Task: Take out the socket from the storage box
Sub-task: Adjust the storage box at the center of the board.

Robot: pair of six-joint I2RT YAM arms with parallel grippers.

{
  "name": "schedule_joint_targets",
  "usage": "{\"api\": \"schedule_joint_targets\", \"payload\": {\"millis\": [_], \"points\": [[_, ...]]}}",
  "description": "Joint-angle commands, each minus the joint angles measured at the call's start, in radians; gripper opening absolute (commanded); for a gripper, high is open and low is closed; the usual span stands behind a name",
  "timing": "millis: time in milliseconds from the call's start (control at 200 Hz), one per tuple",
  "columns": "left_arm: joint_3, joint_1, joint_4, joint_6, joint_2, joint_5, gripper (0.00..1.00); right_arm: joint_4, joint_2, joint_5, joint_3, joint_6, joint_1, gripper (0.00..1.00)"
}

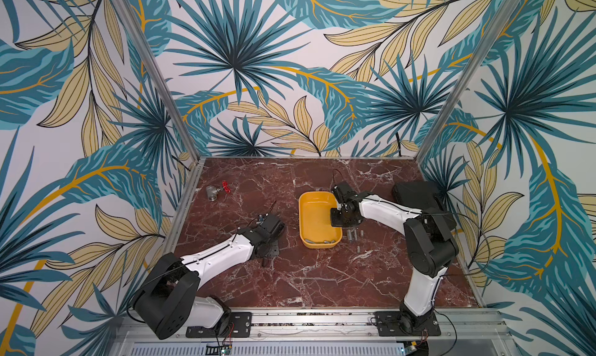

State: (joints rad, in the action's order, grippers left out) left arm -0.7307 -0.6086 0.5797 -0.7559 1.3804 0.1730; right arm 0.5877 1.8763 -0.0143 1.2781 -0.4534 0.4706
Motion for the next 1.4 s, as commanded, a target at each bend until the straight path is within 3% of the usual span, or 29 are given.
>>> {"api": "schedule_joint_targets", "payload": {"millis": [0,461,906,1397], "points": [[0.021,0.005,-0.036,0.001,0.015,-0.008,0.39,0.059,0.012,0.012,0.029,-0.001,0.004,0.02],[-0.026,0.004,-0.089,0.038,0.141,-0.029,0.38,0.223,-0.048,0.135,0.093,0.009,0.002,0.0],[-0.018,0.005,-0.075,0.037,0.124,-0.016,0.38,0.383,0.012,0.325,0.145,0.028,-0.013,0.0],[-0.019,0.004,-0.083,0.043,0.132,-0.015,0.38,0.354,0.006,0.339,0.111,0.013,-0.014,0.0]]}}
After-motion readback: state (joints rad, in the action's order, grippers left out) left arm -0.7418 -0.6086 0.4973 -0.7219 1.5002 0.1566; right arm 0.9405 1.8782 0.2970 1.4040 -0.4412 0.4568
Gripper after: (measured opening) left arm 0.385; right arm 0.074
